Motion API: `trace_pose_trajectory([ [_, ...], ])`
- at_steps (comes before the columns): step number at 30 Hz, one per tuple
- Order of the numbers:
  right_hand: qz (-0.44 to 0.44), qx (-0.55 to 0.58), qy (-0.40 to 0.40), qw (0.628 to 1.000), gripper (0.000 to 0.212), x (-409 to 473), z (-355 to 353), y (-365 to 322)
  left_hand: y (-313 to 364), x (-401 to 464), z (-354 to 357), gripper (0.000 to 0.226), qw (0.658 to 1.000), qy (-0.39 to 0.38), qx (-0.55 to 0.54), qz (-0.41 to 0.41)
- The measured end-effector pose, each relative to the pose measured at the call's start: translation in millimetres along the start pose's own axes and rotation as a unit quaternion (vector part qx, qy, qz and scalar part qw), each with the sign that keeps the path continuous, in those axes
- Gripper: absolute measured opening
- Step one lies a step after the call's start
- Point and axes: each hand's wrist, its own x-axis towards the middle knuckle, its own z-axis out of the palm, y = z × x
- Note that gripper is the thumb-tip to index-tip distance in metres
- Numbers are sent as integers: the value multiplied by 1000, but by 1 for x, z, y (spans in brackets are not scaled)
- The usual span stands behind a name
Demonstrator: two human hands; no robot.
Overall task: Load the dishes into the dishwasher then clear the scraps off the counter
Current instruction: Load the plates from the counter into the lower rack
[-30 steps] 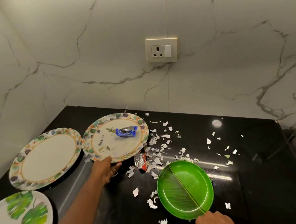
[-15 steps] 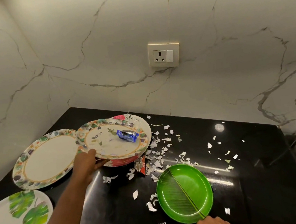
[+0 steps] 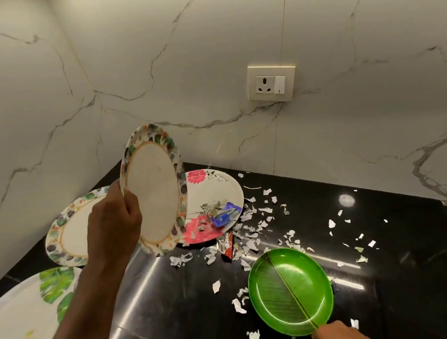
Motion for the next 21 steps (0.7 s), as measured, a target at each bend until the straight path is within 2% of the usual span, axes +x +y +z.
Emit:
trace_pose_trajectory([
  [2, -26, 12, 38, 999, 102, 1, 1, 5, 0, -3, -4, 16, 1000, 9, -6, -3],
  [3, -37, 14, 55, 998, 105, 2, 0, 5, 1, -4, -6, 18, 1000, 13, -13, -6],
  [5, -41, 13, 62, 997, 70, 2, -2, 5, 5, -6, -10, 19, 999, 17, -28, -9],
  [6, -44, 17, 65, 997, 60, 1, -4, 3, 6, -7, -11, 20, 999, 18, -34, -11],
  [11, -31, -29, 76, 996, 56, 7, -4, 1, 14, -12, -14, 22, 999, 22, -42, -15],
  [21, -18, -33, 85, 996, 44, 12, 4, 9, 34, -21, -6, 24, 998, 1, -52, -18],
])
